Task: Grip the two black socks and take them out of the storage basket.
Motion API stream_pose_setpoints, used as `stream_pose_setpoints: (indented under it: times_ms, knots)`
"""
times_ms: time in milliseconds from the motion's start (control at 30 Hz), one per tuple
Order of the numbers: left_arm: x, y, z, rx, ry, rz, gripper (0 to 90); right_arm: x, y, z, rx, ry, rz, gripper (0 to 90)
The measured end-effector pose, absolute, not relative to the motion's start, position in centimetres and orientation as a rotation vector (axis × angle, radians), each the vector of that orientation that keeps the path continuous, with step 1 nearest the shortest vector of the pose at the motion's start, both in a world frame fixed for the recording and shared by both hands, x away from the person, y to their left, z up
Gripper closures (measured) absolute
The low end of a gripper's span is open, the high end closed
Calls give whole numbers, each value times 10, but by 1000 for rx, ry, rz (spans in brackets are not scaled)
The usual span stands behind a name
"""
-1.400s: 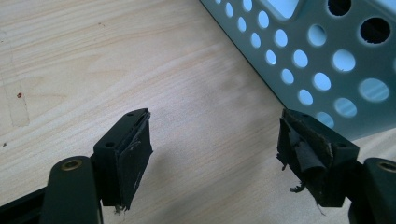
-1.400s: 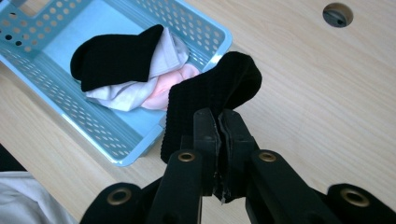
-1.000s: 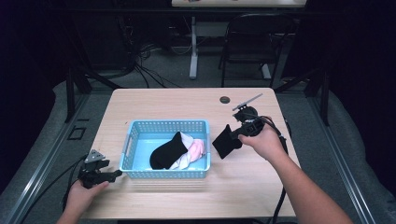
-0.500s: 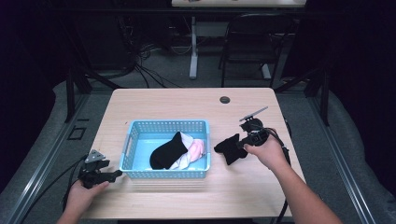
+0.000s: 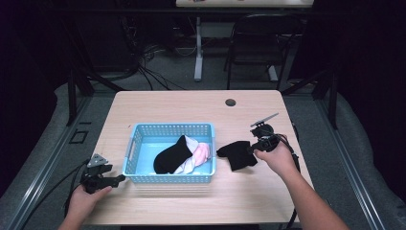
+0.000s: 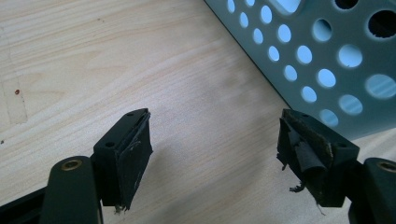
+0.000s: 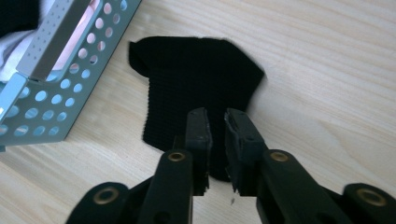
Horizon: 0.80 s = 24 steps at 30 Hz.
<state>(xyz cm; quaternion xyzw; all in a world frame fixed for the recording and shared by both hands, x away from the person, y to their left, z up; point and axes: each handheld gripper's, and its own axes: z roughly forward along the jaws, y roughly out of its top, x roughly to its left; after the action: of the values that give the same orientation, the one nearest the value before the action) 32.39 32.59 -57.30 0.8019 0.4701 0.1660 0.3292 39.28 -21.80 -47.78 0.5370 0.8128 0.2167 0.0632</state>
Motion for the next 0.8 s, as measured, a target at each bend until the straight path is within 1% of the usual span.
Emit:
stream_pose_setpoints:
  times_ms: [267, 600, 667, 800]
  knots:
    - [324, 326, -573, 2102, 1225, 436, 259, 393, -209, -466, 1581, 2463, 673, 692]
    - [324, 326, -572, 2100, 1220, 439, 259, 394, -173, -446, 1406, 2520, 676, 623]
    - [324, 325, -572, 2099, 1222, 436, 259, 395, -158, -441, 1350, 2533, 701, 593]
    - [324, 326, -572, 2098, 1221, 435, 258, 397, -136, -437, 1269, 2572, 699, 562]
